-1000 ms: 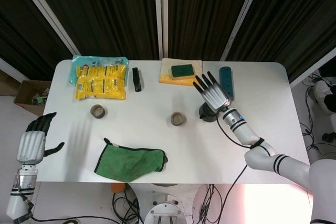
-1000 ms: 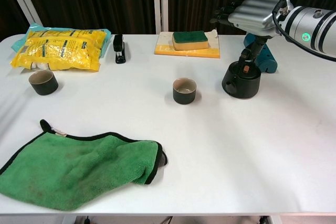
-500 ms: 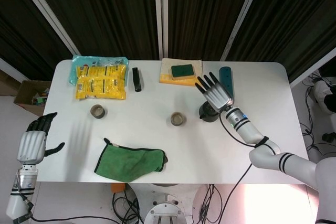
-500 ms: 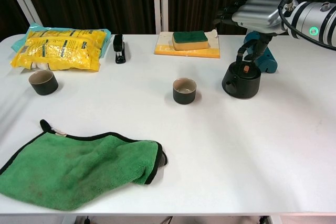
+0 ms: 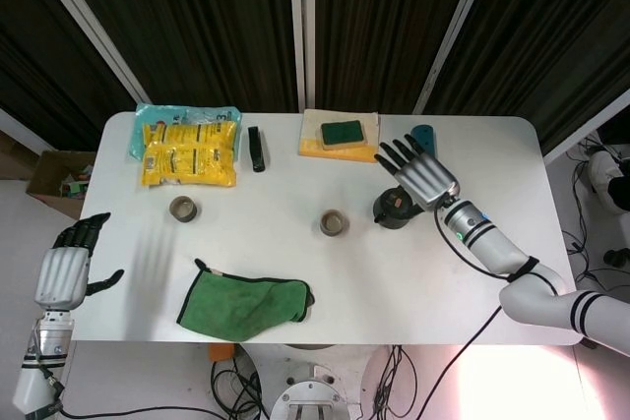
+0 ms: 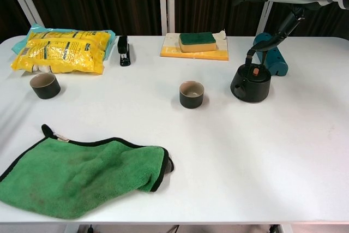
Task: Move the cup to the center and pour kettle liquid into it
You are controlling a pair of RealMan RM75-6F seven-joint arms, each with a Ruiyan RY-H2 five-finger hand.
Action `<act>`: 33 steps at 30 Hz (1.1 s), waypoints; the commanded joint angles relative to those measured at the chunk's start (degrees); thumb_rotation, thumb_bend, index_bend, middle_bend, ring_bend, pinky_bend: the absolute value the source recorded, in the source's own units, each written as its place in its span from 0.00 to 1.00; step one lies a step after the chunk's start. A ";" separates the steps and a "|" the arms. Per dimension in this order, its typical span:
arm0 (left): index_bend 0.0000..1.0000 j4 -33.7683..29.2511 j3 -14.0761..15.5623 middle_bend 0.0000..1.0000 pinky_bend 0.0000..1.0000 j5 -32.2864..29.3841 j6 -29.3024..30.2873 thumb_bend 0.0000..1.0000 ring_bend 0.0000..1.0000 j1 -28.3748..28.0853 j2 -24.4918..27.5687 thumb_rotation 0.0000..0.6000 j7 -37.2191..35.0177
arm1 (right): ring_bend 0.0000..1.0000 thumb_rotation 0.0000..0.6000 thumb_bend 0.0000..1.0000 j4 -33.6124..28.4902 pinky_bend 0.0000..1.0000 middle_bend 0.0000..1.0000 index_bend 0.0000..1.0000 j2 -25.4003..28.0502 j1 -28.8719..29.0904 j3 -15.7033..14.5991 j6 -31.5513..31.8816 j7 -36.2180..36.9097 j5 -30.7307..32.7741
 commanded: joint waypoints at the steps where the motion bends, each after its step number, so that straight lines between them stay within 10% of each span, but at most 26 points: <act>1: 0.12 -0.11 0.05 0.14 0.23 0.00 -0.39 0.12 0.15 -0.10 -0.14 1.00 0.19 | 0.04 0.42 0.18 -0.48 0.00 0.16 0.00 1.29 1.16 -0.20 -3.68 3.29 1.38; 33: 0.14 0.62 -0.58 0.13 0.25 -0.93 -1.74 0.13 0.15 0.12 0.00 1.00 -0.63 | 0.28 0.40 0.23 11.10 0.00 0.40 0.34 -8.60 5.34 -3.80 -7.29 13.00 -1.18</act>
